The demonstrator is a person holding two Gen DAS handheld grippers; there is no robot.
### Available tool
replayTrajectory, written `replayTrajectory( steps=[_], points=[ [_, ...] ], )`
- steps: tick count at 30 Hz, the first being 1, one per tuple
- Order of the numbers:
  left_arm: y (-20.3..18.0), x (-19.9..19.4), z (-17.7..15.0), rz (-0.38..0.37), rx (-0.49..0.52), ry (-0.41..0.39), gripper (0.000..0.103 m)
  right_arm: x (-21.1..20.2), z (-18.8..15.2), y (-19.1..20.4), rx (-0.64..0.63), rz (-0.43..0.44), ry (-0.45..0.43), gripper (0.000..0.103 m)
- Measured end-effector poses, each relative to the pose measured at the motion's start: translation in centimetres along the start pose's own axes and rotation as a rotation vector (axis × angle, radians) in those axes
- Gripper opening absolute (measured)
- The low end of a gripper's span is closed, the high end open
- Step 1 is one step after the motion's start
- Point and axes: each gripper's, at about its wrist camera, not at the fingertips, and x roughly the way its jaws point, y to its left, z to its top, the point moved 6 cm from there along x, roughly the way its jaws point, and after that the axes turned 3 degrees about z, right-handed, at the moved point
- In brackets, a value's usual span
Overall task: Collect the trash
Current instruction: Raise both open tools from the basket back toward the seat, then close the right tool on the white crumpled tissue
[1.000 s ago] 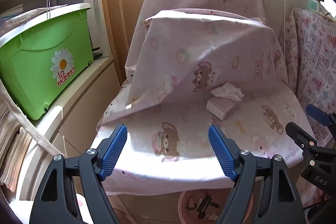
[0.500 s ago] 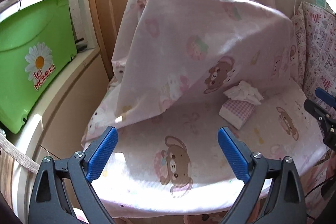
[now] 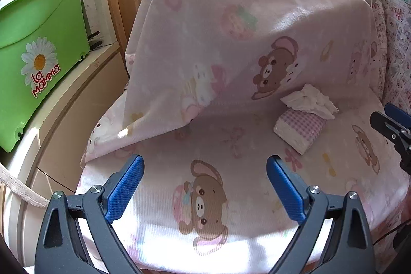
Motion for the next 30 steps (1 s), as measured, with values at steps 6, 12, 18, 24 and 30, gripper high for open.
replayTrajectory(
  steps=[6, 12, 18, 24, 30],
  points=[
    [1.0, 0.3, 0.6, 0.003, -0.065, 0.007, 0.095, 2.2, 1.4, 1.8, -0.008, 0.109, 0.03, 0.078],
    [1.5, -0.1, 1.5, 0.018, -0.07, -0.014, 0.095, 4.7, 2.7, 3.5, -0.045, 0.183, 0.054, 0.077],
    [0.9, -0.3, 1.4, 0.053, -0.042, -0.022, 0.095, 7.5, 2.0, 4.0, -0.02, 0.211, 0.136, 0.05],
    [-0.8, -0.2, 0.9, 0.051, 0.006, -0.017, 0.095, 9.3, 1.0, 3.9, 0.004, 0.186, 0.164, 0.029],
    [-2.2, -0.2, 0.7, 0.039, 0.036, -0.029, 0.095, 8.4, 1.2, 2.8, 0.027, 0.159, 0.117, 0.01]
  ],
)
